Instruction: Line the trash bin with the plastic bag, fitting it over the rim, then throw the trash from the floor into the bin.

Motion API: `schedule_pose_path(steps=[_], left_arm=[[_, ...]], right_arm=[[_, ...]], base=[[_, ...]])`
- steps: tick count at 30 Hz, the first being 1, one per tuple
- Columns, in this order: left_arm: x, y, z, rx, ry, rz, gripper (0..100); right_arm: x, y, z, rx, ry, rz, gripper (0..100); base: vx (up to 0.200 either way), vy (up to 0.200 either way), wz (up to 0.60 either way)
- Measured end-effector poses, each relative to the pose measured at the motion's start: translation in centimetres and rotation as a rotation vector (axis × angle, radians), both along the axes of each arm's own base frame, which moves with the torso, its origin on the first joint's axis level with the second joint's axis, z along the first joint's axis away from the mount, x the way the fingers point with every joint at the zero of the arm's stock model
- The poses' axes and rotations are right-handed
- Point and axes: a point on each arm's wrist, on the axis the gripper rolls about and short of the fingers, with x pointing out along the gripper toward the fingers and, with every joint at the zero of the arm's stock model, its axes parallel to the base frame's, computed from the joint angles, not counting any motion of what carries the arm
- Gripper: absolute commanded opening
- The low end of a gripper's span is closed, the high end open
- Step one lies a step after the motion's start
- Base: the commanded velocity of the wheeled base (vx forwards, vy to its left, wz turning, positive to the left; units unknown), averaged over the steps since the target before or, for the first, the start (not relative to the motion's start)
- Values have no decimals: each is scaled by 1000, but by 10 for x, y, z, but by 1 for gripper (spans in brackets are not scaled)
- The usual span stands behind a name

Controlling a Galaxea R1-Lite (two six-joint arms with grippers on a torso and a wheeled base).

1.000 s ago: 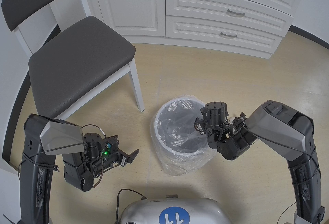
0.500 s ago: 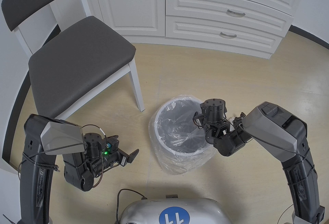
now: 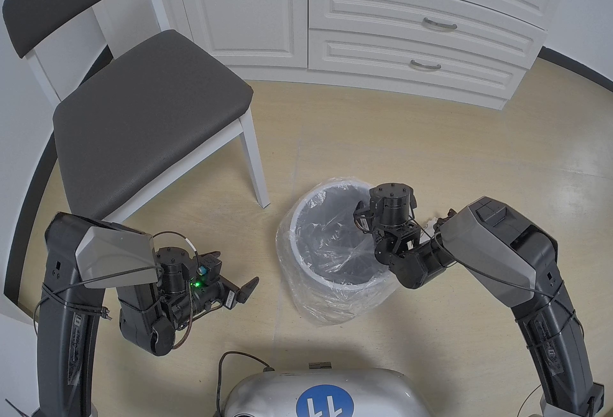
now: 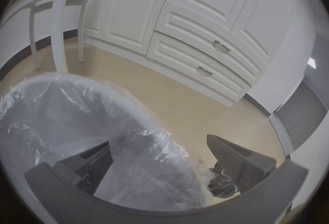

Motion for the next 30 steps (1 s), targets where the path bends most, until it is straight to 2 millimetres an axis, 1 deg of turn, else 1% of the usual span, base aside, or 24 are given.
schedule_pose_path(steps=[4, 6, 8, 13, 14, 17, 20, 24, 27, 30], left_arm=[[0, 0, 0, -1, 0, 0, 100], [0, 0, 1, -1, 0, -1, 100], [0, 0, 1, -2, -2, -1, 100], [0, 0, 3, -4, -5, -2, 100], [0, -1, 3, -6, -7, -3, 100], [5, -2, 5, -14, -25, -1, 100], [14, -4, 8, -32, -57, 4, 100], [32, -12, 10, -63, -116, 1, 100], [48, -21, 7, -82, -157, -7, 100], [65, -29, 2, -94, -180, -12, 100]], right_arm=[[-11, -3, -5, -30, 49, 7, 100], [-22, -5, -5, -58, 84, 17, 100], [-34, -8, -1, -84, 110, 29, 100], [-70, -14, 23, -123, 133, 67, 100], [-80, -15, 30, -125, 125, 76, 100], [-97, -19, 43, -109, 82, 95, 100], [-114, -24, 59, -73, 10, 115, 100], [-133, -34, 68, -36, -55, 122, 100], [-145, -46, 70, -11, -99, 113, 100], [-151, -60, 67, -3, -102, 88, 100]], base=[[0, 0, 0], [0, 0, 0], [0, 0, 0], [0, 0, 0], [0, 0, 0], [0, 0, 0], [0, 0, 0], [0, 0, 0], [0, 0, 0], [0, 0, 0]])
